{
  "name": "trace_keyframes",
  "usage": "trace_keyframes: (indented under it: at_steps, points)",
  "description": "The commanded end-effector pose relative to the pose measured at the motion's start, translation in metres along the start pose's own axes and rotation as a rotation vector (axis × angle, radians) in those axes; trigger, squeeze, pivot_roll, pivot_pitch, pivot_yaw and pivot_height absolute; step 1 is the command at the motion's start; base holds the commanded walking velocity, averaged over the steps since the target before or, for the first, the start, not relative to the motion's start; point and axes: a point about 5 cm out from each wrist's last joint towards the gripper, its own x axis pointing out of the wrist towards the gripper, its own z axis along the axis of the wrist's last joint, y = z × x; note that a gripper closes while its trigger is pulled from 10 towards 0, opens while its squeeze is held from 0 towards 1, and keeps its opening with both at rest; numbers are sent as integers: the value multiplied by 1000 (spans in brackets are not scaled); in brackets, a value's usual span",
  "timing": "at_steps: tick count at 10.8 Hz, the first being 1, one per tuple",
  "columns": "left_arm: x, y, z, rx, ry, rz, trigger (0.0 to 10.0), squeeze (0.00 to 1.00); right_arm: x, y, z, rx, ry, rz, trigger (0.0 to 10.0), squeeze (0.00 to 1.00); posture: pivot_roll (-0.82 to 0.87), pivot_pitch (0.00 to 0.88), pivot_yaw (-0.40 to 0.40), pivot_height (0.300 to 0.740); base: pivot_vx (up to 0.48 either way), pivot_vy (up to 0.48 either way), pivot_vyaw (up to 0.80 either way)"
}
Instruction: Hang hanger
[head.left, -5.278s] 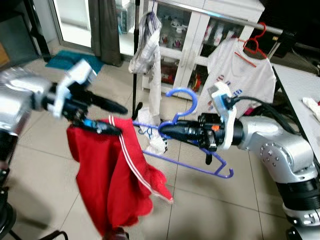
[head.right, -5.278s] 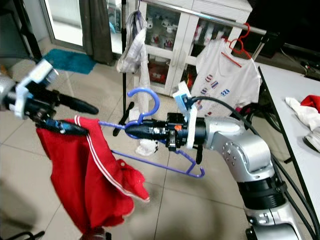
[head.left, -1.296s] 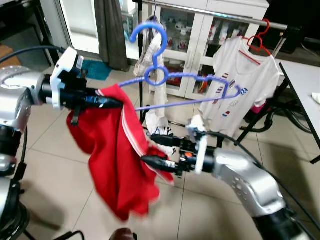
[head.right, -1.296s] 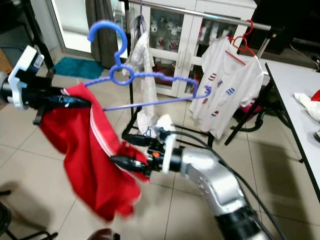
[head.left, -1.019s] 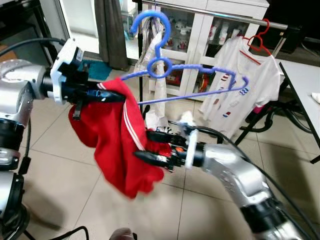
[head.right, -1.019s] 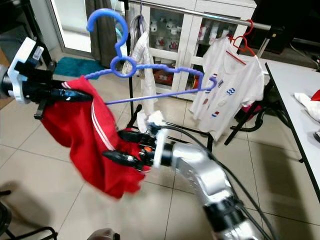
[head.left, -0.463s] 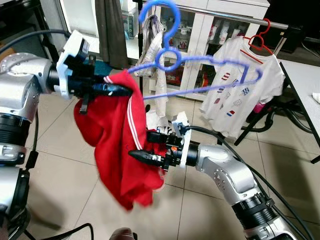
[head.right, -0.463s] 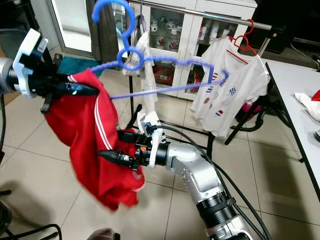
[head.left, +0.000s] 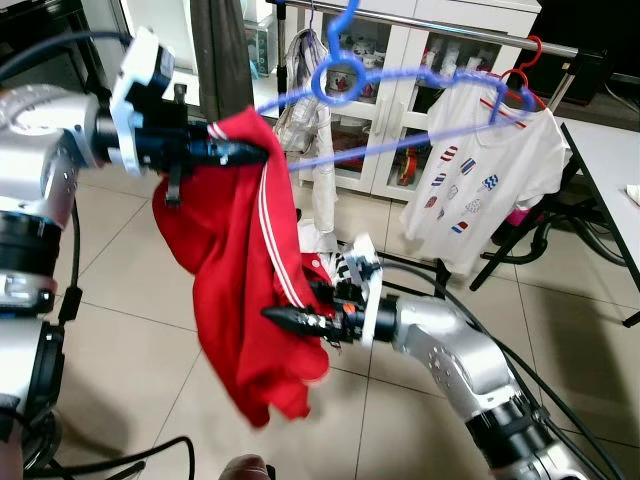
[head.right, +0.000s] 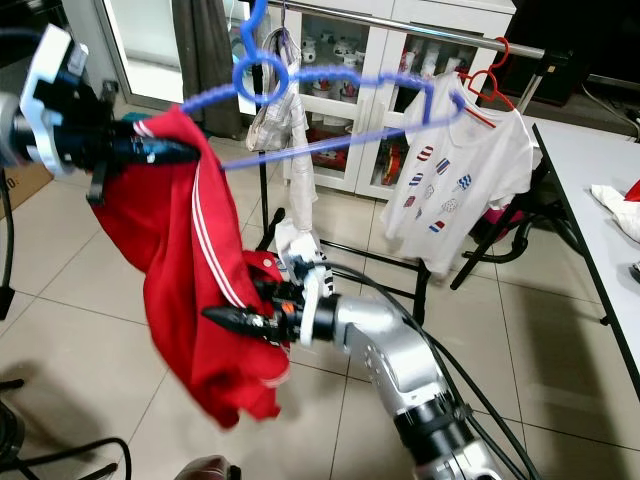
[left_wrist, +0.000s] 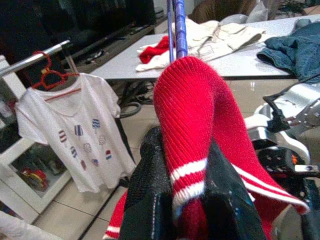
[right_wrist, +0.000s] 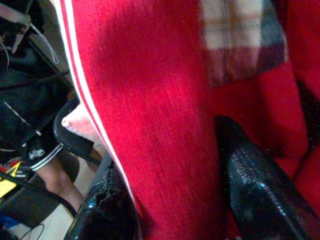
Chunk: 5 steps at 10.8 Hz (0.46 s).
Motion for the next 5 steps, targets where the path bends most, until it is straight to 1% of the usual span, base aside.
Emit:
trace_keyframes:
  at_steps: [1, 3, 5]
  points:
    - [-5, 5, 16, 58, -26, 36, 0, 0, -4, 1, -2, -5, 19, 16, 0, 0, 83, 0, -4, 740, 0, 0, 0]
    - [-8, 6, 16, 60, -24, 55, 0, 0, -11, 3, -4, 4, 27, 38, 0, 0, 83, 0, -5, 740, 0, 0, 0]
    - [-9, 7, 15, 60, -23, 61, 0, 0, -16, 0, -2, 7, 22, 26, 0, 0, 82, 0, -5, 740, 0, 0, 0]
